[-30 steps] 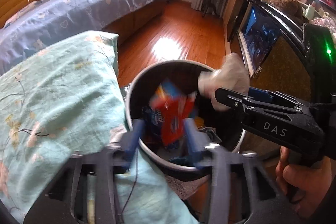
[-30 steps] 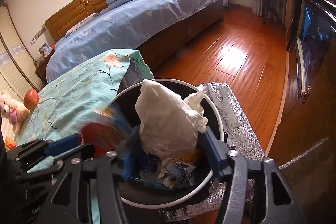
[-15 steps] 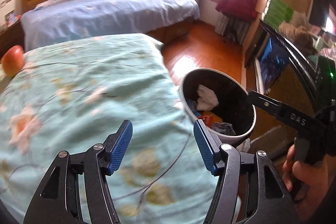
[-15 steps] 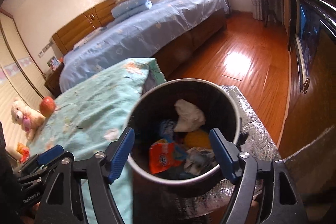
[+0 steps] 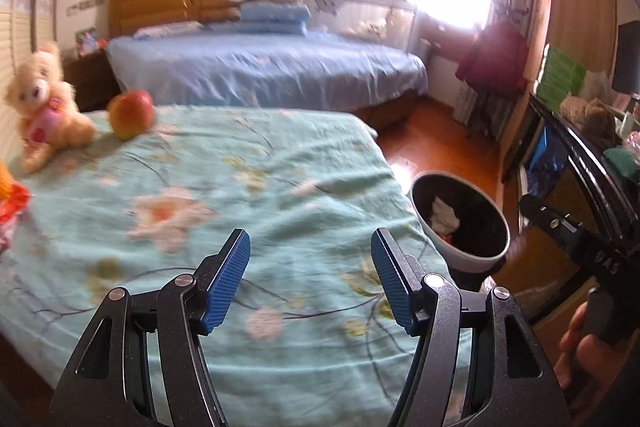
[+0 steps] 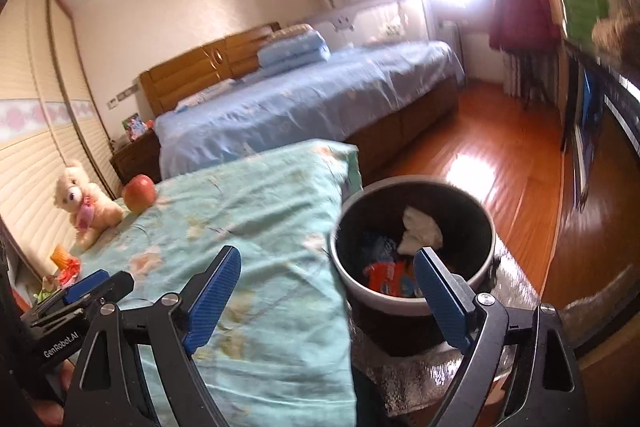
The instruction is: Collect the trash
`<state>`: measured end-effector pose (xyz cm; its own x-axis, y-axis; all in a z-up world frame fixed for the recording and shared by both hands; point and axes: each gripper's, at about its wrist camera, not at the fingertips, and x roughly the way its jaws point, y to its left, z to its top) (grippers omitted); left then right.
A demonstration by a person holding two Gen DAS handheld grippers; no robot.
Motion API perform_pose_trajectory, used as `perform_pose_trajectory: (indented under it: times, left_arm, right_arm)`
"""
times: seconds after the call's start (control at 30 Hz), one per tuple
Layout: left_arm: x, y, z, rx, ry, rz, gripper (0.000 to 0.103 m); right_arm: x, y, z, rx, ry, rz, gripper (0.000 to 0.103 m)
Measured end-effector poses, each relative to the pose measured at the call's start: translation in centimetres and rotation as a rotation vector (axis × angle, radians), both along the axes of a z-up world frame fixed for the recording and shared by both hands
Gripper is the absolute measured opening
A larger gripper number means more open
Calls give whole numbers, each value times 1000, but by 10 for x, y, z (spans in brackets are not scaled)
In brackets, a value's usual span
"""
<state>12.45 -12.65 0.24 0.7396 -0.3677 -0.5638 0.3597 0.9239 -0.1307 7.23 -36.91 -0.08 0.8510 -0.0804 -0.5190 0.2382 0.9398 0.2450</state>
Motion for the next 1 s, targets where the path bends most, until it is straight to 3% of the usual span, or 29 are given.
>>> perform_pose_trajectory:
  times: [0.03, 0.1, 0.13, 0.17, 0.53, 1.0]
  left_arm:
    - [-3, 5, 3, -2, -13, 7, 71]
    - [-13, 13, 10, 6, -59, 36, 87]
    - [-20, 17, 13, 14, -85, 56, 97]
    - [-24, 19, 14, 18, -102, 67, 102]
    - [-52, 23, 10, 97, -223, 130, 103]
    - [-60, 27, 13, 111, -243, 160, 103]
  right_arm:
    - [-6, 5, 10, -21, -31, 0, 90]
    - [-15, 11, 20, -49, -70, -7, 103]
    - [-19, 15, 23, -63, -88, -11, 103]
    - [-24, 19, 26, -80, -107, -11, 103]
    - [-32, 39, 9, -158, -114, -13, 103]
    - [-35, 51, 5, -186, -105, 21, 103]
